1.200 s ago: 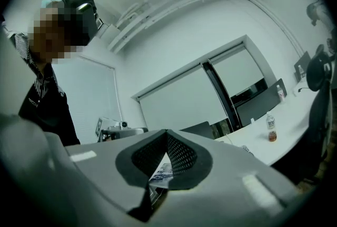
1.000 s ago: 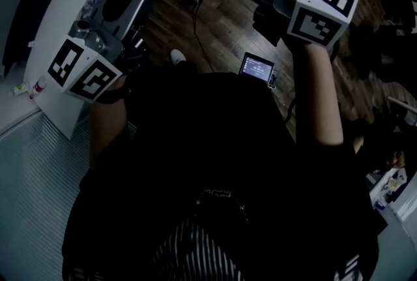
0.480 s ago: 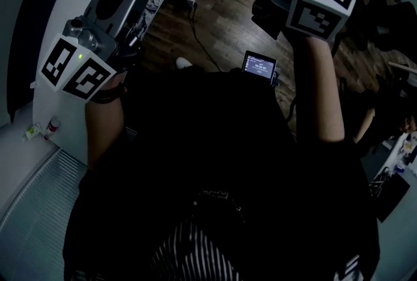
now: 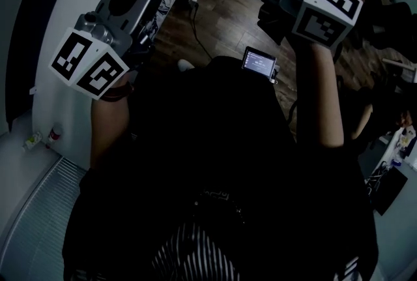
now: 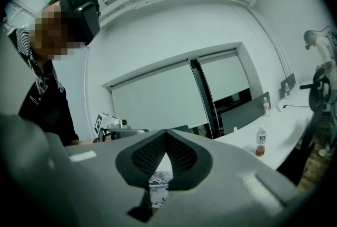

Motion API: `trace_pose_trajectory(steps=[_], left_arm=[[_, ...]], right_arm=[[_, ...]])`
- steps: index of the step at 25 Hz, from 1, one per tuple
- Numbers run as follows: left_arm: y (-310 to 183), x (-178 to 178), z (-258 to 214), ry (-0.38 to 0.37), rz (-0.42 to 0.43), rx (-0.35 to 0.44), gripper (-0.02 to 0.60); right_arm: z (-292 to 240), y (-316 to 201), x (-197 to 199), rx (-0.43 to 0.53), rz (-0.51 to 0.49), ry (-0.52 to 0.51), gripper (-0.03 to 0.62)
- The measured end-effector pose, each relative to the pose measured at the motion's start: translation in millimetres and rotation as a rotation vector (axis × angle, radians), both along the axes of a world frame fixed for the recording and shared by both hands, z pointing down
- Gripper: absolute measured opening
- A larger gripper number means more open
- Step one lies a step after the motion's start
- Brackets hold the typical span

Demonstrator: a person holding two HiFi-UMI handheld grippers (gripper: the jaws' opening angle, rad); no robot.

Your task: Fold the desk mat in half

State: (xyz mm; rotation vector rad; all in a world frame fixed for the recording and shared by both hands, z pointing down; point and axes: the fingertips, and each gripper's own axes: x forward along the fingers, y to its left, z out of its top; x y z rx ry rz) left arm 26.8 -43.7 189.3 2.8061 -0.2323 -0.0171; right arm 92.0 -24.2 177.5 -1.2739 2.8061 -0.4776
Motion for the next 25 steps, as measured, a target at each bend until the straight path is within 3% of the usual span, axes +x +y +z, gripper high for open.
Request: trace_pose_trajectory(steps=[3,9,14,25], left_arm=[[3.3,-19.2,2.4,0.007,0.013,0.002,0.008],[-17.7,-54.9,5.9,0.046,-0.088,-0.018,0.008],[-30.7,-68.7,3.5,0.011,-0.145,0.010,0.008],[-91.7,-74.9,6.4,-0.017,-0.259,-0.014,0.008]], right_arm=[[-3.1,-2.3,-9.9,-0.009,-0.019,0.021,0.002],[-16.5,-32.7,-31.1,0.020,-0.065,0.043,0.002],[-22.4,-59.2,-49.1,0.053,-0.126,0.038,0.002],[-7.2,-130.9,-55.5,0.033,-0.242,0.010,0.002]])
